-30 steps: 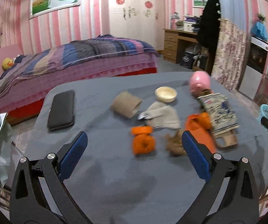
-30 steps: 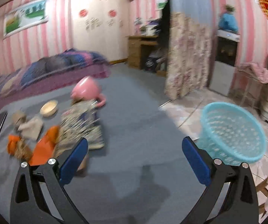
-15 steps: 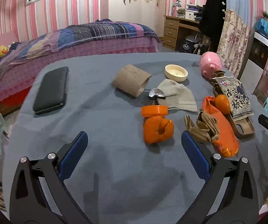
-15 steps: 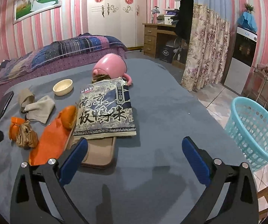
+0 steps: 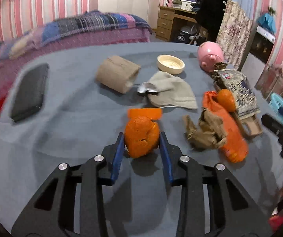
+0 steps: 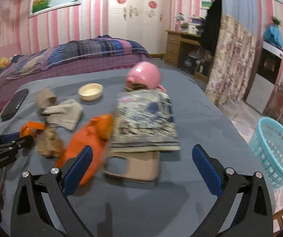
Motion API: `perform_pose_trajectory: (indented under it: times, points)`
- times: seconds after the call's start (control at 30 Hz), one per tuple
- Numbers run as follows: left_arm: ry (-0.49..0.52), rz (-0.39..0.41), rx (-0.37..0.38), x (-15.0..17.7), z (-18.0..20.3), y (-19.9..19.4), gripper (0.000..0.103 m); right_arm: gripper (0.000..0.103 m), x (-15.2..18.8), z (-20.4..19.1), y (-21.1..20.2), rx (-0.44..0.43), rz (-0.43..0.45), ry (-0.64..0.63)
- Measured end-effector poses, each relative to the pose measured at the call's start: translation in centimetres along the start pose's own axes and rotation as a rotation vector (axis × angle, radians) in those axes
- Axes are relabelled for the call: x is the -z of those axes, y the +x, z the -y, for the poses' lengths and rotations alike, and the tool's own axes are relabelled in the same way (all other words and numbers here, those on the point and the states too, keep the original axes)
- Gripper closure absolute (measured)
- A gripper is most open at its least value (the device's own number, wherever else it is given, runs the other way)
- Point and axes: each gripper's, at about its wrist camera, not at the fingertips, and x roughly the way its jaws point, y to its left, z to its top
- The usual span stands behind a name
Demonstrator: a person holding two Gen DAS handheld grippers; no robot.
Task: Collect trash
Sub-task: 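Grasp the orange peel with the left gripper while the right grasps the brown stocking, then carry the peel and stocking to the blue basket and release both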
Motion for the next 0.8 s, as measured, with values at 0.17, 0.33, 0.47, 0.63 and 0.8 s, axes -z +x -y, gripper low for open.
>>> perform_pose_trajectory:
  times: [0.17,0.33,0.47,0.63,0.8]
  points:
    - [0.011,0.085,-0.118,0.6,-3.3,-2.4,0.069,0.005,-0.1,-4.0,0.1,-0.059,0.010,-0.025]
    - [-0.049,0.094,-0.168,0.8,-7.6,-3.5,0.069,0.005,-0.2,-7.6,1.1,-0.096,-0.007,-0.046]
    - [-0.079,0.099,-0.170,1.3,-9.2,-3.9,0.069,0.006,-0.7,-9.2,2.0,-0.132,-0.034,-0.043]
    - [-0.081,0.106,-0.172,1.1,-9.1,-3.7,0.069,0.035,-0.3,-12.4,3.3,-0.144,-0.091,-0.146]
    - [-0.065,0.116,-0.184,0.5,-8.3,-3.9,0.069,0.055,-0.4,-12.9,3.7,-0.190,-0.113,-0.157]
